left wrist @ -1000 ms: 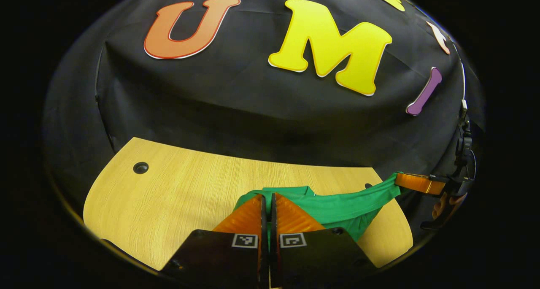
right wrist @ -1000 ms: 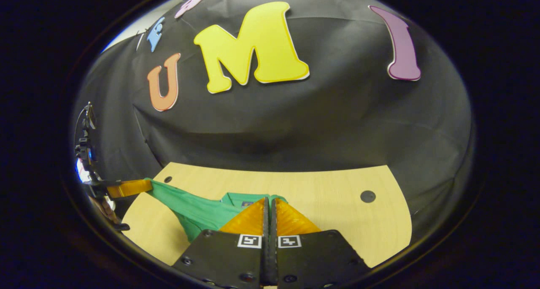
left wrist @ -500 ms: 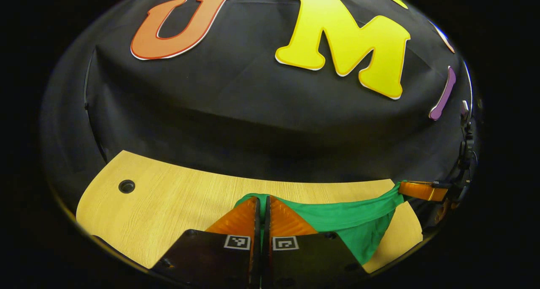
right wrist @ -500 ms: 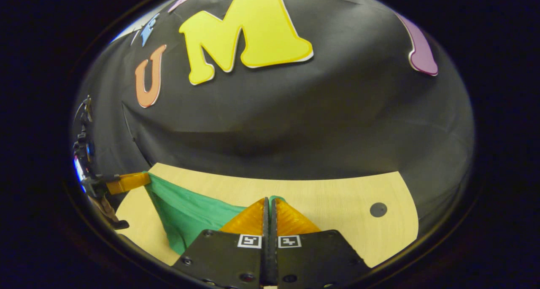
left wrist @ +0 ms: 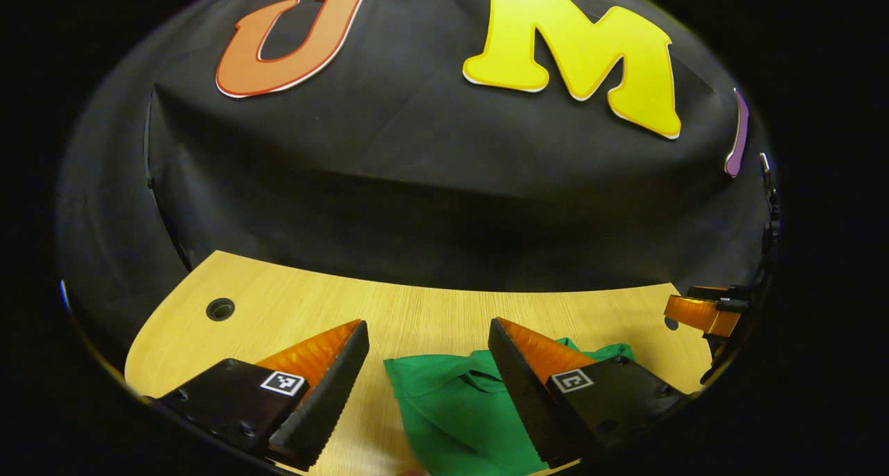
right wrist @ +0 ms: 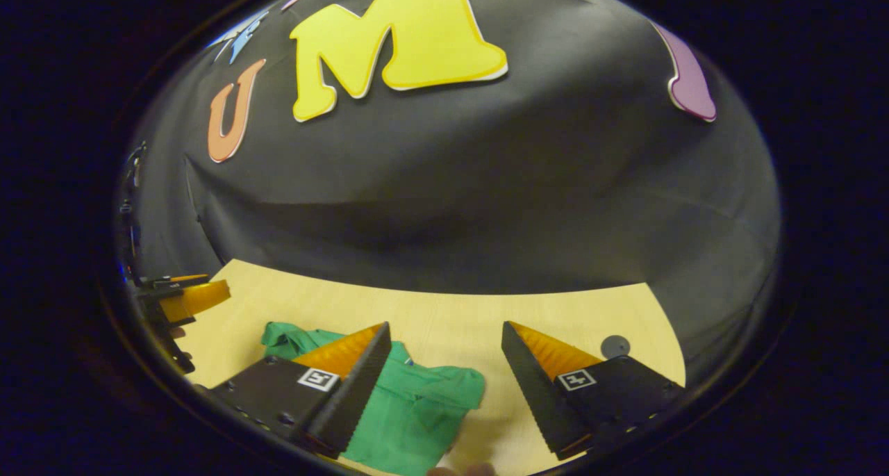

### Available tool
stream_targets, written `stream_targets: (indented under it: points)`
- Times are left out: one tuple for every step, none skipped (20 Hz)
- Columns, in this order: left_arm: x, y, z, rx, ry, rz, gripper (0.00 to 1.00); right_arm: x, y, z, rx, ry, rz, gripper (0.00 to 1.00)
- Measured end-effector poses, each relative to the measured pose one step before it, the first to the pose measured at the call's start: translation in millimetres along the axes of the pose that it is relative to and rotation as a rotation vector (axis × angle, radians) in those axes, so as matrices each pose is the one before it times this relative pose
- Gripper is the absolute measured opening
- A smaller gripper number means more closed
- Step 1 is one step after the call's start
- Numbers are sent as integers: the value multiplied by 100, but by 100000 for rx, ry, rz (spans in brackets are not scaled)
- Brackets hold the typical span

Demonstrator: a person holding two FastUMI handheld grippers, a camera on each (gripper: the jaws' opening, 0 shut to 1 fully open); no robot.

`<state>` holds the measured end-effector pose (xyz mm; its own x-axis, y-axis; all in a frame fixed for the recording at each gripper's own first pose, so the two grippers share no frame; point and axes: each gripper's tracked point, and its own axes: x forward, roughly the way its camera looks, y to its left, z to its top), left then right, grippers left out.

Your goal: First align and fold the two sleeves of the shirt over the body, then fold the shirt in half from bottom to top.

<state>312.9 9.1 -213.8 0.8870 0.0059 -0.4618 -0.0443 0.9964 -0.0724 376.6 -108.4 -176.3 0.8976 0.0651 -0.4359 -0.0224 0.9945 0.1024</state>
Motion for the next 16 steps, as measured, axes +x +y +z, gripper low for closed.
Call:
stream_targets:
  points:
    - [-695, 167, 532, -62, -1372, 401, 100, -503, 18, 410, -154, -1282, -899, 99]
    - [-690, 89, 498, 7, -1392, 176, 100, -607, 219, 338, -448, -1299, -311, 96]
    - [-794, 58, 687, 393, -1483, 519, 100, -792, 215, 501, -624, -1352, -291, 96]
    - [-851, 63, 704, 564, -1637, 23, 100, -901, 224, 519, -1078, -1851, -222, 96]
    - [-1141, 73, 811, 607, -1995, 57, 100, -1039, 250, 788, -1204, -2095, -465, 96]
    - [-1096, 94, 999, 533, -2170, -201, 100, -1144, 228, 714, -999, -2396, -524, 92]
    - [-1282, 17, 1096, 727, -2723, 2, 100, -1292, 450, 875, -575, -2208, -365, 96]
    - [-1385, -113, 1086, 422, -2438, 118, 100, -1709, 556, 753, -617, -2418, -177, 96]
    - [-1706, 18, 1169, -174, -2656, 40, 100, -1848, 686, 1061, -1207, -3056, 173, 96]
    - [-1737, -365, 1105, -1111, -2509, -733, 100, -1962, 574, 1015, -1205, -3326, -86, 96]
    - [-1899, -189, 1243, -1035, -2501, -417, 100, -1996, 633, 1005, -629, -3029, -44, 96]
    - [-1886, -64, 1226, -868, -2890, 261, 100, -2240, 637, 921, -195, -2558, -209, 96]
    - [-1957, -182, 1102, -691, -2231, 82, 100, -2179, 289, 708, -670, -1510, -1170, 92]
    - [-1832, -322, 1071, -295, -2373, -226, 100, -2212, 521, 680, 220, -1930, -88, 97]
    - [-1846, -290, 916, 169, -1849, -795, 100, -2191, 579, 645, 570, -1388, -27, 97]
    - [-1845, -403, 766, 184, -1647, -1054, 100, -2223, 323, 497, 539, -1630, -374, 96]
